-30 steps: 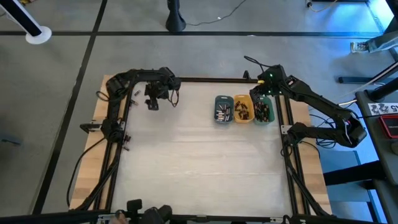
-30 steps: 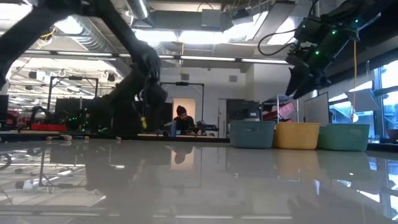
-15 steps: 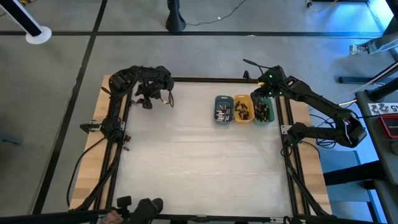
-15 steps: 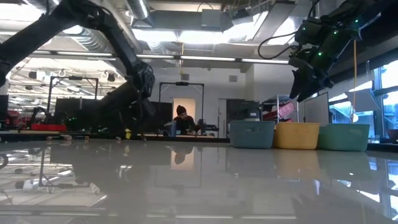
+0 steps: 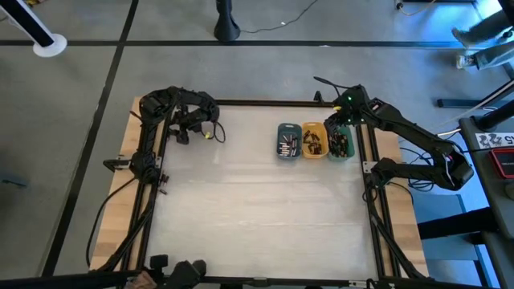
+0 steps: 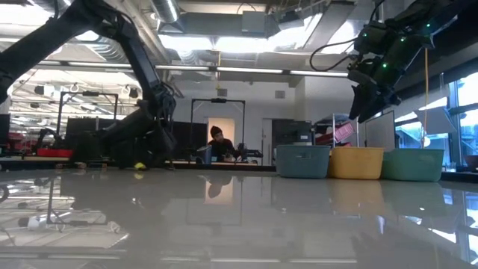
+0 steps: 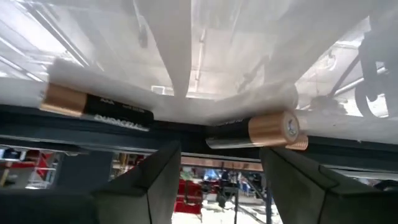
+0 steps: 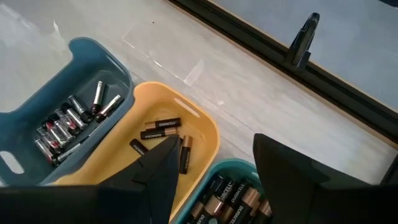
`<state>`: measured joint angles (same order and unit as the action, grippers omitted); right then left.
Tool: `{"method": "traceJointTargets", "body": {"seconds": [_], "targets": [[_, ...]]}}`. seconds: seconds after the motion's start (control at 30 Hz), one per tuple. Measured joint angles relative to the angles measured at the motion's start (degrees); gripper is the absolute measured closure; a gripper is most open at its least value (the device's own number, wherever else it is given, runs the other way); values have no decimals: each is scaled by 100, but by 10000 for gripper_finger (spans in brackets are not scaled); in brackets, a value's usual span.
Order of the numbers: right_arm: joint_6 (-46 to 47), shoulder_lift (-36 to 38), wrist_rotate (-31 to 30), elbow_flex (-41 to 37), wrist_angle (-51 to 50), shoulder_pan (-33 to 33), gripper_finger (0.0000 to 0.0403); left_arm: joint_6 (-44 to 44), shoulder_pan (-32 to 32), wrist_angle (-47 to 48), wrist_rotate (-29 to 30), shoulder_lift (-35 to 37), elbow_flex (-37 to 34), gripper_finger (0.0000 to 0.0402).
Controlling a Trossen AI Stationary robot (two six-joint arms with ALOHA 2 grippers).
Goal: Sort batteries
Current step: Put the black battery into the green bin
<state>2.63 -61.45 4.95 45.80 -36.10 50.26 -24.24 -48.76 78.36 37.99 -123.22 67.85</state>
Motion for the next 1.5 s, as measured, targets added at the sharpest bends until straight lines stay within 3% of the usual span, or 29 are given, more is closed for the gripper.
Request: {"method": "traceJointTargets", "body": {"seconds": [0.4,0.6,1.13,1.5], "targets": [[210,0,98,0,-38,-2,198,-1068,246,-508,-246,33,9,192],[225,-2,118,-2,-109,-4,198,-1157,338,-677,-219,26,2,197],[221,-2,127,-2,-142,-4,198,-1042,357,-793,-249,22,-138,361],[176,-2,322,-2,-113,-2,198,-1130,341,-920,-421,414,-168,361]]}}
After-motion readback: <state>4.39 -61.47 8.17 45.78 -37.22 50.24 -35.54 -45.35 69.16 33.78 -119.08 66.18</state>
